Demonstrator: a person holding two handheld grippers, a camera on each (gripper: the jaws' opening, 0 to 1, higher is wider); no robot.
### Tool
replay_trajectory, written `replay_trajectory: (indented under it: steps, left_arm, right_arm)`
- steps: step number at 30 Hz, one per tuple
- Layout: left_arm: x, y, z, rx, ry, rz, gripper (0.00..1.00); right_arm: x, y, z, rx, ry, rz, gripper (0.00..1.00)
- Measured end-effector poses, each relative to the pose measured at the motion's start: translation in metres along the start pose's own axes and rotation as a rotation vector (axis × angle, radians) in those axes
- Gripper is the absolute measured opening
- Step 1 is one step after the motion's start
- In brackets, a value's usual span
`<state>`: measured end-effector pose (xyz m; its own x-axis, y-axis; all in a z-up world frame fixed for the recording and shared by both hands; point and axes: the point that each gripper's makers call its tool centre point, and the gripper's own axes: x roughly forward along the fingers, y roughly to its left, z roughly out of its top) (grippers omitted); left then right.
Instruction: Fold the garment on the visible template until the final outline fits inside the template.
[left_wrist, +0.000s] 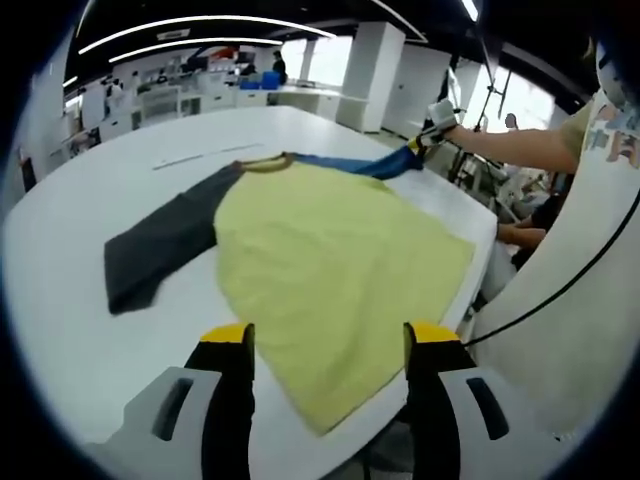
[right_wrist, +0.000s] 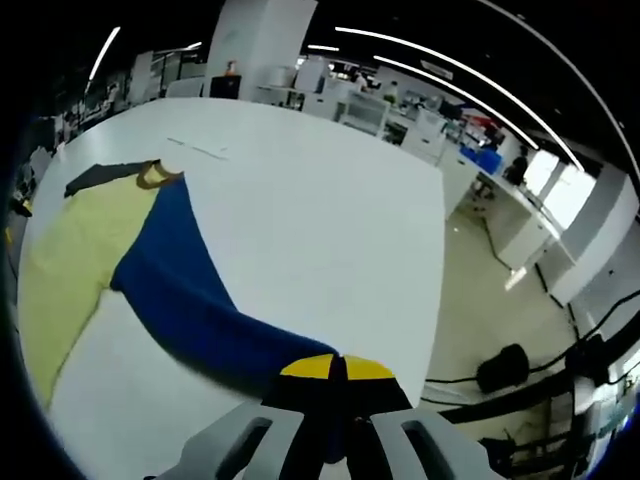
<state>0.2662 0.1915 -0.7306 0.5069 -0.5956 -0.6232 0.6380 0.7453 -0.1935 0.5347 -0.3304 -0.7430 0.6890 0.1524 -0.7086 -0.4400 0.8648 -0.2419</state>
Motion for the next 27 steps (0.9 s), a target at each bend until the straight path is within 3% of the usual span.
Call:
replay_trajectory:
  steps: [4,7,16,27]
  left_arm:
    - [0.001,0.000,0.001,0.001,0.000,-0.002,0.57]
    - [0.002,0.000,0.002,0.005,-0.001,-0.006,0.57]
    - [0.004,0.000,0.007,0.020,-0.006,-0.025,0.57]
    - [0.005,-0.001,0.008,0.033,-0.003,-0.044,0.57]
  right_arm:
    - [-0.001,-0.002,-0.002,0.050,-0.003,0.005,0.00]
    - [-0.004,-0.005,-0.003,0.075,-0.011,-0.007,0.08]
    - [-0.026,-0.009,0.002,0.176,-0.101,-0.036,0.21]
    - [-0.039,0.004,-0.033,0.227,-0.110,-0.052,0.25]
